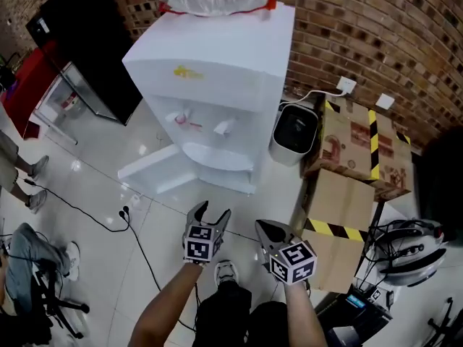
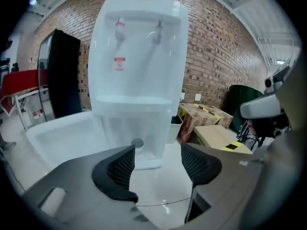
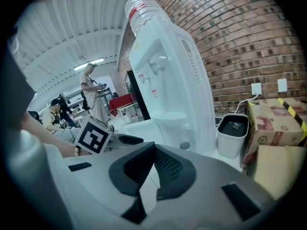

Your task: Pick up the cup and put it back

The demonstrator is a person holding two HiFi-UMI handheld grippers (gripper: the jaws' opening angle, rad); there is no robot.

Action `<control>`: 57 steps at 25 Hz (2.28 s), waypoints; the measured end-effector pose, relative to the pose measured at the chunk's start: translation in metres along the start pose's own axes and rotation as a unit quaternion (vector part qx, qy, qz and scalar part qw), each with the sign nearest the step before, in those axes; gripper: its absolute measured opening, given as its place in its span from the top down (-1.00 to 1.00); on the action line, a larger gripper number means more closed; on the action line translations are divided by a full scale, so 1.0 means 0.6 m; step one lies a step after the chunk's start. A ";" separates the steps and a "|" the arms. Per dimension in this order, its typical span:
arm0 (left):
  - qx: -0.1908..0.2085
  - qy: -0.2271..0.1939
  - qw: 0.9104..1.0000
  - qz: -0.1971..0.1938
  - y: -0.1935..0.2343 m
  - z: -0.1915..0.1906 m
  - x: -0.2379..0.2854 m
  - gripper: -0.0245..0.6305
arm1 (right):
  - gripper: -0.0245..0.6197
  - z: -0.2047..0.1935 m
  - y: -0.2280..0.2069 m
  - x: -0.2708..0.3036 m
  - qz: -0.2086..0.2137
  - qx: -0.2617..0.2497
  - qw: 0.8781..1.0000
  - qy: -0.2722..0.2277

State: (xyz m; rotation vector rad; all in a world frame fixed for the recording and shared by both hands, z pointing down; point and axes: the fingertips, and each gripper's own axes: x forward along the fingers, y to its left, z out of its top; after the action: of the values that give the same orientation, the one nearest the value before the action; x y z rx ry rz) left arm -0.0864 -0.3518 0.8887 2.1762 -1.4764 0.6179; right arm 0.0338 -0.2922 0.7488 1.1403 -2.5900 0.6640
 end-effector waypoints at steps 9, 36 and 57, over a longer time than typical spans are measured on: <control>-0.010 -0.030 0.999 0.040 0.095 -0.084 0.270 -0.19 | 0.89 -0.087 -0.075 0.106 0.018 0.013 0.999 -0.042; 0.025 -0.079 0.994 0.074 0.165 -0.098 0.535 -0.09 | 0.89 -0.222 -0.202 0.235 0.015 0.035 0.997 -0.073; -0.042 -0.039 0.998 0.033 -0.012 0.108 -0.145 -0.08 | 0.89 0.089 0.041 -0.086 -0.020 0.071 0.997 0.010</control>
State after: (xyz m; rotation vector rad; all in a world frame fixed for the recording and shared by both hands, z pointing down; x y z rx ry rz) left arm -0.1010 -0.3226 0.7853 2.1170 -1.5910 0.4890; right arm 0.0486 -0.2711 0.6746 1.2176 -2.5308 0.8569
